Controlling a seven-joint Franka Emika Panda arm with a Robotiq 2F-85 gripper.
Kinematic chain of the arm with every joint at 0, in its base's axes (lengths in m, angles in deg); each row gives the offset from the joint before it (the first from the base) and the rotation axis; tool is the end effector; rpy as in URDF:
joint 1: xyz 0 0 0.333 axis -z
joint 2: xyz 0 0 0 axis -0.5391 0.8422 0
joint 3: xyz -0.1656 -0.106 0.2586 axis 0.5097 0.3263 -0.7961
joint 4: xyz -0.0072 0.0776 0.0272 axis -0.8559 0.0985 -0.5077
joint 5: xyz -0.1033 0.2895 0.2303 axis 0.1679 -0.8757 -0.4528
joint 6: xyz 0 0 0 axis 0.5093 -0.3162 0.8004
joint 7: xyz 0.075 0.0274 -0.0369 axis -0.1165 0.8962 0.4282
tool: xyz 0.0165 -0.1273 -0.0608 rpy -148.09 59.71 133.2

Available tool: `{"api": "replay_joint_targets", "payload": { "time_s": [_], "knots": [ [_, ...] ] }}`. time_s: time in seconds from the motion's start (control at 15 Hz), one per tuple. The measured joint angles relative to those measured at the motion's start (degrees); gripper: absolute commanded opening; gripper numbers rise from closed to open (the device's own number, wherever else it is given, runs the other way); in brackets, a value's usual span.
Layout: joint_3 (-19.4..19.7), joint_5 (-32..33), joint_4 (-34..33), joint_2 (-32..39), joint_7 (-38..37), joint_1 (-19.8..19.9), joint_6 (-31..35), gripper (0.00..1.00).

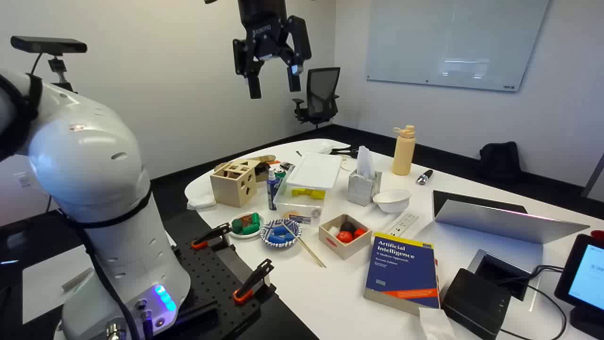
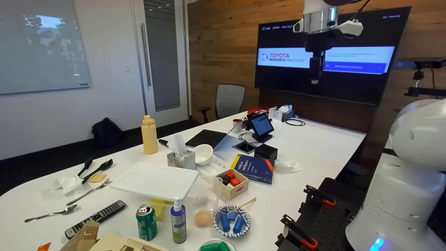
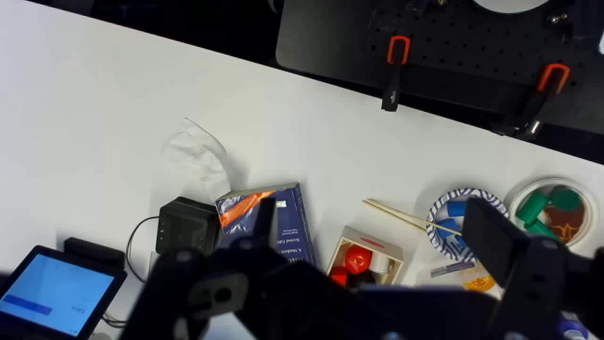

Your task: Remove the black object from the box and put it in the clear container on the left.

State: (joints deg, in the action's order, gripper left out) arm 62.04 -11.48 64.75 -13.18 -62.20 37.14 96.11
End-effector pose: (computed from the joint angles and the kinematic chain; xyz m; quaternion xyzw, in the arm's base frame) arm 0.2562 -0.0890 0.5094 0.9881 0.0940 -0.0472 0.1121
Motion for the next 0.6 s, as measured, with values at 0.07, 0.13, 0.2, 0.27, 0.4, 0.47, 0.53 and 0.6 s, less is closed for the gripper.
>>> {"api": "replay_joint_targets", "payload": {
  "time_s": [0.07, 0.13, 0.2, 0.27, 0.4, 0.47, 0.53, 0.6],
  "knots": [
    [0.0, 0.0, 0.0, 0.0, 0.0, 0.0, 0.0, 1.0],
    [0.0, 0.0, 0.0, 0.0, 0.0, 0.0, 0.0, 1.0],
    [0.0, 0.0, 0.0, 0.0, 0.0, 0.0, 0.0, 1.0],
    [0.0, 0.0, 0.0, 0.0, 0.0, 0.0, 0.0, 1.0],
    [0.0, 0.0, 0.0, 0.0, 0.0, 0.0, 0.0, 1.0],
    [0.12, 0.0, 0.0, 0.0, -0.02, -0.11, 0.0, 1.0],
    [0.52, -0.04, 0.07, 0.18, -0.18, -0.5, 0.5, 1.0],
    [1.12, -0.28, 0.56, 0.72, -0.66, -1.07, 2.3, 1.0]
  ]
}}
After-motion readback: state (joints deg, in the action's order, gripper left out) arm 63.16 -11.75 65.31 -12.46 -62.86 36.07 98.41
